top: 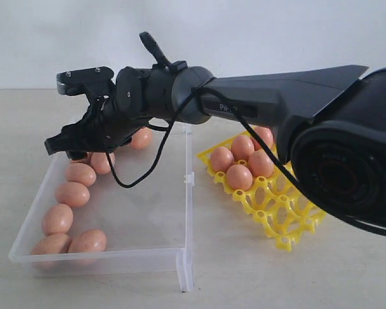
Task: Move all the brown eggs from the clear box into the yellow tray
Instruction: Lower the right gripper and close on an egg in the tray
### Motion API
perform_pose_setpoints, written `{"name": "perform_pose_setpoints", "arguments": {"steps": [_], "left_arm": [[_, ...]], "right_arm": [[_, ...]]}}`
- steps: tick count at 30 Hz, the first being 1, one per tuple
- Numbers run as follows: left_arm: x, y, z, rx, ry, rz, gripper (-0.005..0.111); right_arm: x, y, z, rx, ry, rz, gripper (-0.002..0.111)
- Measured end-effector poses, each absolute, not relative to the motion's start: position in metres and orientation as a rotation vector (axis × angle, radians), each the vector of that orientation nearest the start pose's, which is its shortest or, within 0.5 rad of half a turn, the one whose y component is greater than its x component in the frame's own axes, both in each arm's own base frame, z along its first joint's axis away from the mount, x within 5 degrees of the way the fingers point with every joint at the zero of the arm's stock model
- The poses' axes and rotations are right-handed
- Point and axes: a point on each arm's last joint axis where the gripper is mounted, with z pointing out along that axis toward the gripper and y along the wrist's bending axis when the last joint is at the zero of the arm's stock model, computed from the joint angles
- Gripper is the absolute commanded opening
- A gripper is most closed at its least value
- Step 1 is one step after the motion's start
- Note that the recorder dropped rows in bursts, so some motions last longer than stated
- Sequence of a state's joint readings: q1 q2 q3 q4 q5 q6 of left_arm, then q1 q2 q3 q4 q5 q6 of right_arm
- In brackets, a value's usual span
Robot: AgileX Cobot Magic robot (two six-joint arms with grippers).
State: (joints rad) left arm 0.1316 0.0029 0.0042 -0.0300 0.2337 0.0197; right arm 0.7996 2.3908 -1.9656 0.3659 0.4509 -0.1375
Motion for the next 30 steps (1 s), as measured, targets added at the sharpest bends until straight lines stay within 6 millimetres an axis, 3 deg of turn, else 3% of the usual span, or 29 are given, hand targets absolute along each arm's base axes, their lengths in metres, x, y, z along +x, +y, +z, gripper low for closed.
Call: {"name": "perform_pose_setpoints", "arguments": {"steps": [13, 23, 26, 29, 30], "left_arm": [[0.055, 0.007, 0.19, -0.116, 1.721, 0.084, -0.004], [0.055, 0.007, 0.19, -0.116, 1.721, 0.084, -0.004], [0.055, 0.007, 0.19, -0.116, 1.721, 0.084, -0.004], [0.055, 0.007, 0.19, -0.116, 1.721, 0.084, -0.004], [0.055, 0.007, 0.19, -0.116, 1.721, 0.084, -0.004]], "right_arm": [[0.382, 0.384, 0.153, -0.719, 2.321, 0.526, 0.061], [0.384, 0.379, 0.122, -0.737, 2.418, 0.472, 0.06], [0.384, 0.379, 0.122, -0.737, 2.418, 0.472, 0.041], [0.384, 0.379, 0.122, -0.737, 2.418, 0.472, 0.0], [0.384, 0.379, 0.122, -0.737, 2.418, 0.472, 0.001]]}}
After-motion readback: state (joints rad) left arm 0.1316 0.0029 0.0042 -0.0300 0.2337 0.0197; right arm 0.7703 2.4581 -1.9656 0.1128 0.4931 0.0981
